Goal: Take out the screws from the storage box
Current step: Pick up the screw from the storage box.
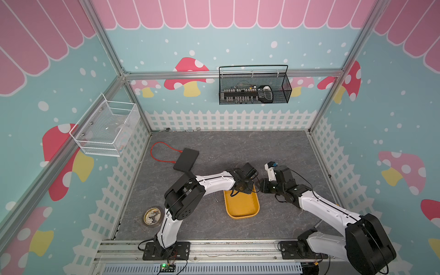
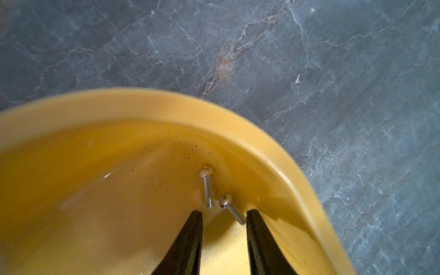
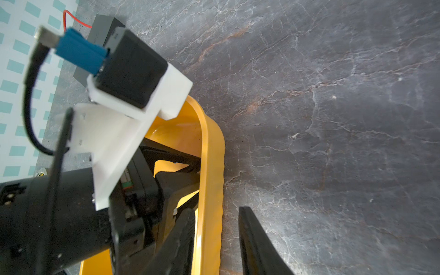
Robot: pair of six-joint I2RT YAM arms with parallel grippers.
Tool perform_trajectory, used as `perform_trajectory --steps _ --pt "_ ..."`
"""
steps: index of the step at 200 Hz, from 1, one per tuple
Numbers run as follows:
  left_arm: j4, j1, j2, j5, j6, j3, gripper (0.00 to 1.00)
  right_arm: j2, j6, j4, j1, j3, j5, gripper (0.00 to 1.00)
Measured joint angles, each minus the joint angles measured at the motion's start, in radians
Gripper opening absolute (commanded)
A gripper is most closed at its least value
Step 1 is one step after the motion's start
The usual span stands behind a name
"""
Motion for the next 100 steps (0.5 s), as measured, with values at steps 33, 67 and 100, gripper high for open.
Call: perform_trajectory --steps 33,67,100 --pt "-0.005 0.0 0.012 0.0 0.011 0.014 0.28 0.0 0.004 0.01 0.0 -0.006 -0.007 0.37" --pt "-0.026 -0.001 0.024 -0.001 0.017 0.034 0.29 0.0 0.007 0.013 0.0 -0.012 -0.007 0.37" --pt "-0.042 -0.002 0.033 -0.004 0.022 0.052 0.3 -0.001 0.007 0.013 0.0 -0.013 -0.007 0.37"
